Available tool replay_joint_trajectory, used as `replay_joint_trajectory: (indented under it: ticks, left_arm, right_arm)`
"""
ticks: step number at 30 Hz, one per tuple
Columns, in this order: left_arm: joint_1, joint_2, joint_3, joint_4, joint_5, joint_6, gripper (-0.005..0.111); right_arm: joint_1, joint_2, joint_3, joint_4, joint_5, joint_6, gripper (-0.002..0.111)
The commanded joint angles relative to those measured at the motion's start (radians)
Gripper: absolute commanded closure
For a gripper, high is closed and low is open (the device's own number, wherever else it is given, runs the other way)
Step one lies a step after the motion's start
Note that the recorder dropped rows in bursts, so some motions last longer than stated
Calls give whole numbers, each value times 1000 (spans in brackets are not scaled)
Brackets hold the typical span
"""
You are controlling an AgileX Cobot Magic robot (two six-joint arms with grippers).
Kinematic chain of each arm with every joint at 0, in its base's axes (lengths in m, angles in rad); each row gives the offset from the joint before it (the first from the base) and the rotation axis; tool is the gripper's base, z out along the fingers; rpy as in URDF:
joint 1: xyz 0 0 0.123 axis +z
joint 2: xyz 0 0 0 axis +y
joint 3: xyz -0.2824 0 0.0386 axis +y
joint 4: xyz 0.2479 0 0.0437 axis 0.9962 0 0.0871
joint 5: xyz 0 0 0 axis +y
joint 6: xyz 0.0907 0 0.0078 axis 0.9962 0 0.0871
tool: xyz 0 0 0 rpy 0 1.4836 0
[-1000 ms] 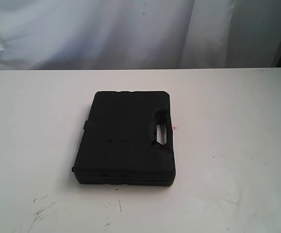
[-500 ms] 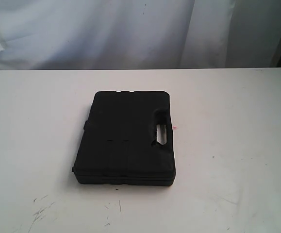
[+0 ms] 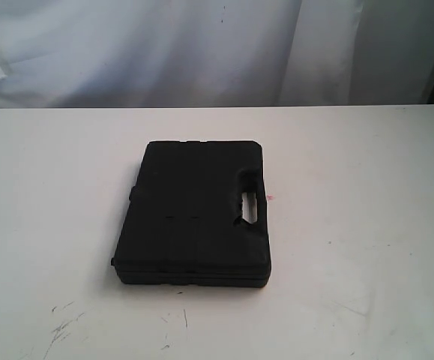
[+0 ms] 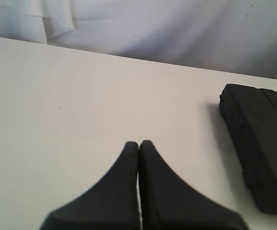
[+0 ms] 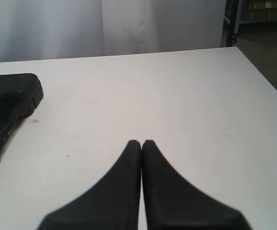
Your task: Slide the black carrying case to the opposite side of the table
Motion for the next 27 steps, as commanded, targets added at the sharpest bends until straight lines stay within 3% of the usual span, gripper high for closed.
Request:
replay_joint_trajectory:
  ticks: [1, 11, 20, 27]
  left_arm:
    - [-6, -4, 4, 1, -2, 5, 107]
    - [-6, -4, 4, 1, -2, 2, 107]
    - [-6, -4, 4, 1, -2, 2, 107]
    - [-6, -4, 4, 1, -2, 4, 107]
  right_arm:
    - [-6, -5, 4, -17, -3, -2, 108]
    - [-6, -5, 4, 36, -303, -2, 108]
    - [-6, -5, 4, 36, -341, -2, 108]
    - [-6, -5, 4, 101, -590, 76, 108]
